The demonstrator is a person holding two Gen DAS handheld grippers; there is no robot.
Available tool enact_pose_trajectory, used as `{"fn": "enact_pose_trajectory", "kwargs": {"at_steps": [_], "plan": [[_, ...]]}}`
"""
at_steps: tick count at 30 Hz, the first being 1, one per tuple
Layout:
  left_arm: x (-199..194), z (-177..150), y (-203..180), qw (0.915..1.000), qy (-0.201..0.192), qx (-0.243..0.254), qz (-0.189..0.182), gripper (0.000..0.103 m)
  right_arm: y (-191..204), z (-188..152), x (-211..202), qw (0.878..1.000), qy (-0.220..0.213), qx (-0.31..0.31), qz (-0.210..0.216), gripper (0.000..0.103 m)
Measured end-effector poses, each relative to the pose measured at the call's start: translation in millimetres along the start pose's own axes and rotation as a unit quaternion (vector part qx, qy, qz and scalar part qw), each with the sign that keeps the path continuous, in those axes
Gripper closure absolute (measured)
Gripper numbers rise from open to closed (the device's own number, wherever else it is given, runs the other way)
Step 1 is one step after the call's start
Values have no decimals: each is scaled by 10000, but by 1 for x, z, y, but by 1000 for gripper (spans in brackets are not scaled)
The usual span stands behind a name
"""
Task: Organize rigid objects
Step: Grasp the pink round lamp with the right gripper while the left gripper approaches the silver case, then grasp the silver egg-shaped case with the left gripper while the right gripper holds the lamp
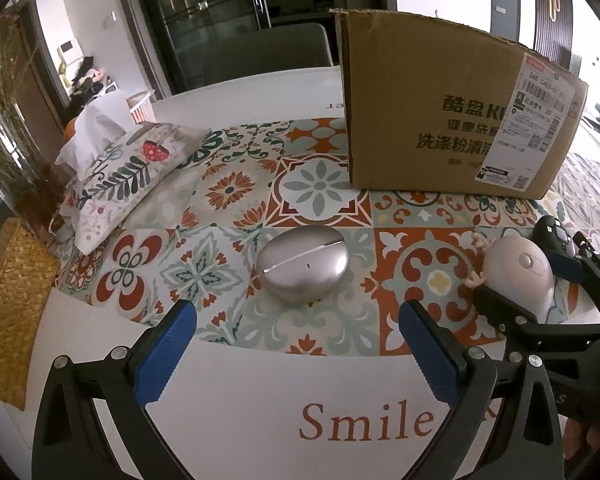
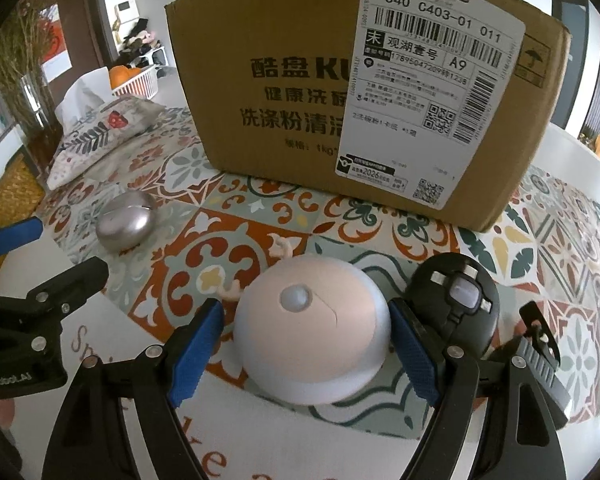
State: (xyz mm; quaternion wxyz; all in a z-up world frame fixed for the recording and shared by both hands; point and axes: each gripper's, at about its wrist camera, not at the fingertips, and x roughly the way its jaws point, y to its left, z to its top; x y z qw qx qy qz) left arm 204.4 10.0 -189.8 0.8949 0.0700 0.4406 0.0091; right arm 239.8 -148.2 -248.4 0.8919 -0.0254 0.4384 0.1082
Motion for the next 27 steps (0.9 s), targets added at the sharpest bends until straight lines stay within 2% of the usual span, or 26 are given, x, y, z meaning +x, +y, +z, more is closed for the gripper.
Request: {"fn": "enact_pose_trajectory", "kwargs": {"at_steps": [3, 4, 13, 19, 27], "plan": [[3, 1, -1, 10000, -17, 65, -12, 0, 1, 1, 2, 10000, 0, -44, -20, 24], [4, 1, -1, 10000, -20, 84, -24, 0, 1, 1, 2, 10000, 8, -57, -43, 28], [6, 5, -3, 9995, -192, 134, -197, 1, -1, 1, 1, 10000, 26, 8, -42, 28], [9, 9, -1, 9987, -450, 104, -233, 1, -1, 7, -12, 9998, -131, 120, -113, 28], [38, 15, 7, 9989, -318, -150, -314, 9, 1, 20, -1, 9995, -159, 132, -240, 28]]}}
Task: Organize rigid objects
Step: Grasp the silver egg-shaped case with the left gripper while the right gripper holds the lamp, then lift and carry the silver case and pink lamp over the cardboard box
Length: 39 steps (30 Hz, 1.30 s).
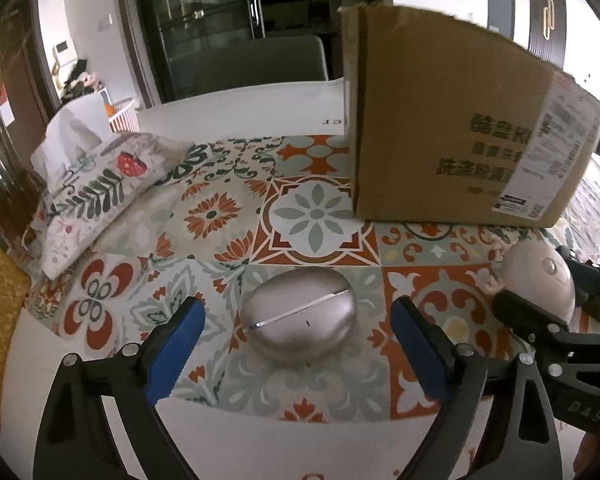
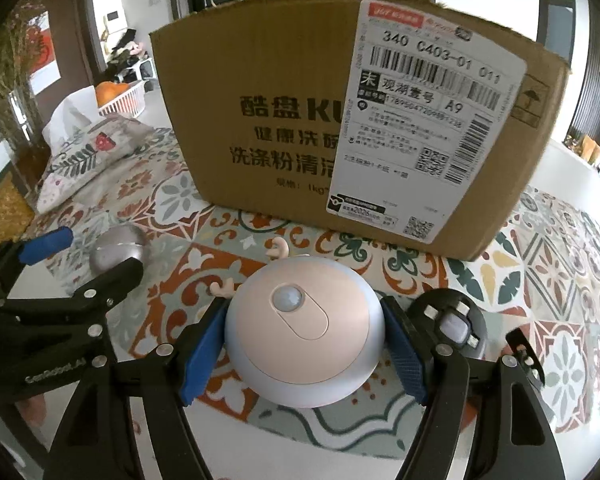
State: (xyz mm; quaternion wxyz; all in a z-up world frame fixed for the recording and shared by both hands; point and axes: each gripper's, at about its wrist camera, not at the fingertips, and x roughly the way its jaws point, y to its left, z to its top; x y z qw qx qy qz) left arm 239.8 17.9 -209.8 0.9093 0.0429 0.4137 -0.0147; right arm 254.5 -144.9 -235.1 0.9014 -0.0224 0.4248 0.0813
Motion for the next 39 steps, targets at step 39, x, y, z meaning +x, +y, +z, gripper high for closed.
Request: {"fn": "enact_pose_trajectory", "kwargs": {"at_steps": [39], "plan": [[-54, 21, -15, 9980, -344, 66, -529, 39, -6, 11, -55, 9991, -413, 85, -50, 28]]}}
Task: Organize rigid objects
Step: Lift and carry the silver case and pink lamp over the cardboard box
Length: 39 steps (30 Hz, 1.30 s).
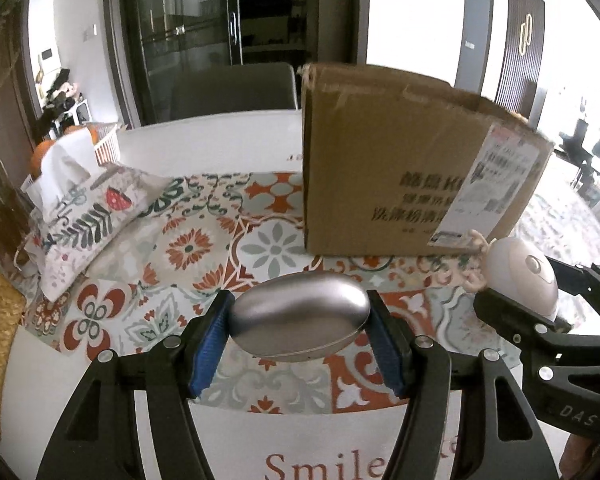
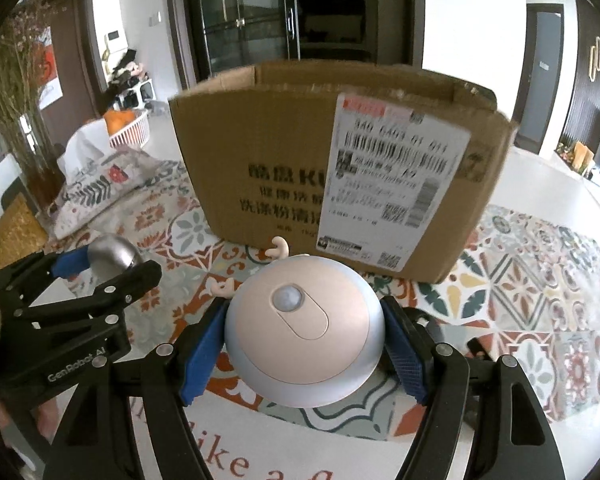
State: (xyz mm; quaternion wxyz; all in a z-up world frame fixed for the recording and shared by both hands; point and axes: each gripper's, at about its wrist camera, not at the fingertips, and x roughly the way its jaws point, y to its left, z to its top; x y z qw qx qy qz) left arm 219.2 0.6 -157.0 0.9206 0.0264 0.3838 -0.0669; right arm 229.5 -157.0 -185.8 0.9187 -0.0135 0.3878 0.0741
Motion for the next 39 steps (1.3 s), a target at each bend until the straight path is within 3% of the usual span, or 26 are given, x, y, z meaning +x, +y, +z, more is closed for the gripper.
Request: {"fn": "enact_pose_trajectory", "kwargs": {"at_steps": [18, 39], "plan": [[-70, 53, -16, 9988, -432, 128, -183, 39, -11, 41, -79, 9973, -666, 122, -285, 28], [-90, 120, -35, 9952, -739, 322, -563, 39, -25, 95, -121, 9895, -1201, 221, -775, 28]]}}
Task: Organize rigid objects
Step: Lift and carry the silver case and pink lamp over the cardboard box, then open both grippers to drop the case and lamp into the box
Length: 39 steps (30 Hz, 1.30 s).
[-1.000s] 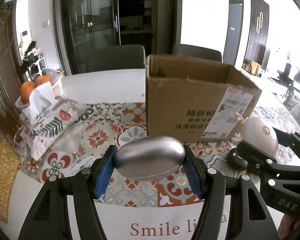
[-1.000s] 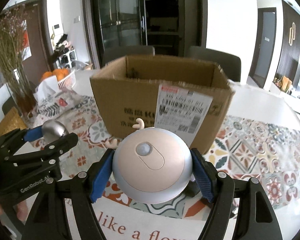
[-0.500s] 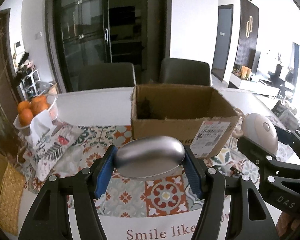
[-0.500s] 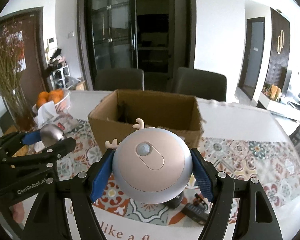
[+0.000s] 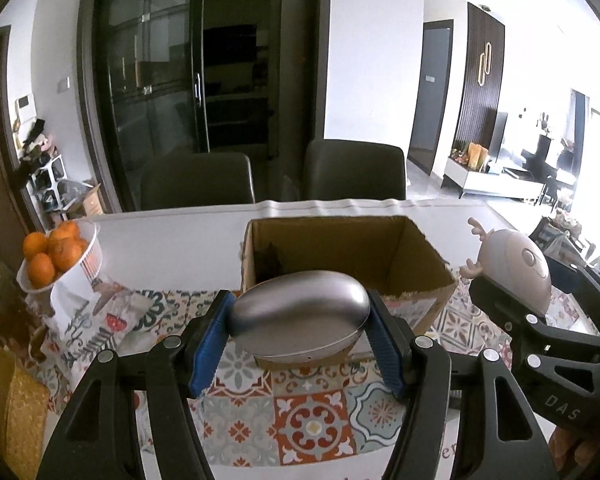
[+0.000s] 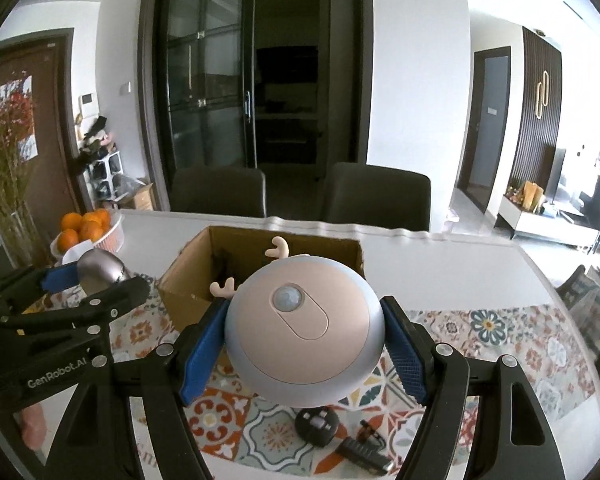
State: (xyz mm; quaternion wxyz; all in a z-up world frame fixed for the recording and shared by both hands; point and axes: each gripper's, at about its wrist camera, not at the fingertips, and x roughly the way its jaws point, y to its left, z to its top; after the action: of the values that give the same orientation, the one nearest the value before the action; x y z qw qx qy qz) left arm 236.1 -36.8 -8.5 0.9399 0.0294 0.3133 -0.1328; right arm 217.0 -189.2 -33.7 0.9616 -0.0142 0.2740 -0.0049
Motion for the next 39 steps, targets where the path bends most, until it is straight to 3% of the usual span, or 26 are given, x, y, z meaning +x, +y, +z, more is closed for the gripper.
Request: {"fn": "enact_pose_trajectory", "kwargs": {"at_steps": [7, 14, 20, 27, 39], "plan": [[17, 22, 1, 9999, 70, 92, 21, 39, -3, 18, 11, 10000, -62, 3, -9, 28], [43, 39, 3, 9996, 242, 132, 9, 39, -12, 32, 42, 9996, 195, 142, 120, 28], [72, 48, 3, 9984, 555, 109, -67, 39, -22, 37, 77, 9978, 554, 260, 255, 28], [108, 54, -1, 9950, 970, 189, -169, 39, -27, 46, 101, 9972, 732, 134, 66, 28], [154, 42, -1, 9834, 1768, 219, -330, 39, -31, 41, 136, 9922, 1244, 31, 75, 28]]}}
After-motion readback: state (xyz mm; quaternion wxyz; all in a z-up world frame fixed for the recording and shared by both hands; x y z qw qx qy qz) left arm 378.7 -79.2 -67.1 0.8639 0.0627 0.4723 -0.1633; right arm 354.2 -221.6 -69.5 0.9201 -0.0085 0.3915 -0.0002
